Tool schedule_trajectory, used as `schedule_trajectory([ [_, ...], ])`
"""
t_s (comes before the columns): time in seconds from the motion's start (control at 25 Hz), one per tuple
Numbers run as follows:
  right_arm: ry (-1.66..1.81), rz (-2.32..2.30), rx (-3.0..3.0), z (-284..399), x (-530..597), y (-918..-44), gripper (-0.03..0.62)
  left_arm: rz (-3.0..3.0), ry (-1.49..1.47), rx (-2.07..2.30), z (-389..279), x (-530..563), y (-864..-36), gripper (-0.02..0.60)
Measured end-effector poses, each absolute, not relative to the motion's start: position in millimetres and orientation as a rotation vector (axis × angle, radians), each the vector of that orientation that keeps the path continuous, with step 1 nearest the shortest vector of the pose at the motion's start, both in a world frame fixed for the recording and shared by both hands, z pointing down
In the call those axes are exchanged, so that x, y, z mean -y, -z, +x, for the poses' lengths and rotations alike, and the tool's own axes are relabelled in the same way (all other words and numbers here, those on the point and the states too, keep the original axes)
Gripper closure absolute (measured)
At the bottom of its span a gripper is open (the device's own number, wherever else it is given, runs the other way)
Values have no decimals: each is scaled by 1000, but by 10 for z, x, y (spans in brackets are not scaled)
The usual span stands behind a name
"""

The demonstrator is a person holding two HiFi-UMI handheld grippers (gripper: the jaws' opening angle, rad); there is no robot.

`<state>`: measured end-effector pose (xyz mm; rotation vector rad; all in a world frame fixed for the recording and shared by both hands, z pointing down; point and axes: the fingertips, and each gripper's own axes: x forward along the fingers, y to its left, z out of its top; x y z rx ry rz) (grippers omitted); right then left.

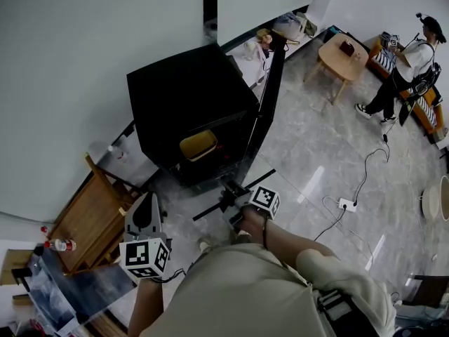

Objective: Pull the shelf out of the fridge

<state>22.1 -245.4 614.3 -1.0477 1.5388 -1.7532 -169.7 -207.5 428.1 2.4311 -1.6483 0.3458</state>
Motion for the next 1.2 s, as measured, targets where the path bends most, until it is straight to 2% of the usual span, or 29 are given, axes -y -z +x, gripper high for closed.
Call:
schedule_trajectory([
  [0.72, 1606, -781, -1713, 212, 2016, -4405, 591, 2390, -205, 1743, -2011, 2077, -4052, 574],
  [1.2, 1421, -654, -1756, -8, 2298, -3246, 591, 2452, -169, 2019, -2306, 1928, -3115, 574],
])
